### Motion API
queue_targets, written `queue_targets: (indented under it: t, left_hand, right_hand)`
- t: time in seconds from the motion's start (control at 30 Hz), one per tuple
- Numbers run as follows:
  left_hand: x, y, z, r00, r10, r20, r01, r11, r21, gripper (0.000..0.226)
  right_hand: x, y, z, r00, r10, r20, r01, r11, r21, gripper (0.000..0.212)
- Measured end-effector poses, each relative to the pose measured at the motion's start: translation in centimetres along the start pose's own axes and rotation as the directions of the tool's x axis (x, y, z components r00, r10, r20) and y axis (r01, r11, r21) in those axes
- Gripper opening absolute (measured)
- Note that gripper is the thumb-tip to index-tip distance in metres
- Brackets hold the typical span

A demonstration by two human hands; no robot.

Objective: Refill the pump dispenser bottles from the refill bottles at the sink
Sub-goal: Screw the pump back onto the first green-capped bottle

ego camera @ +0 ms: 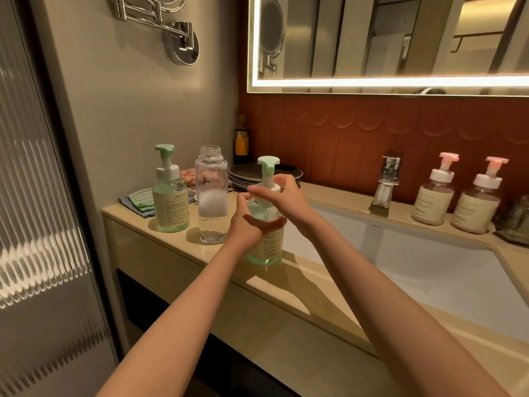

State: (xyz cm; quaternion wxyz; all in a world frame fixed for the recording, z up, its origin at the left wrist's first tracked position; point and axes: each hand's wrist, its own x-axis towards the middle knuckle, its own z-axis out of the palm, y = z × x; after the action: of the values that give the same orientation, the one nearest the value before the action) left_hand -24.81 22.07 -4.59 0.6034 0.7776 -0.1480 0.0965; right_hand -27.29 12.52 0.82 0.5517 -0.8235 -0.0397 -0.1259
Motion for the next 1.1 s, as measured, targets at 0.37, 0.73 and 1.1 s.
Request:
queue_targets:
  t: [0.37,0.73,1.1]
  left_hand:
    - [-0.7,0.7,-0.4,0.999,-0.045,0.023,0.045,0.999,0.002,0.068]
    - [-1.0,0.9,0.2,0.993,-0.052,-0.106,0.068,0.987,0.149,0.053]
    - [0.1,2.8,2.2,0.989,0.044,-0.142,-0.007,0.968,0.252,0.059]
  right_hand:
    - [0.1,0.6,-1.4,0.993,-0.119,0.001,0.119,0.993,0.021,0.036]
    - [-0.4,0.7,0.2,0.977,-0.150,-0.154,0.144,0.988,-0.049,0.038]
    - [-0.2,0.1,-1.6,0.980,-0.122,-0.160,0.123,0.992,-0.003,0.029]
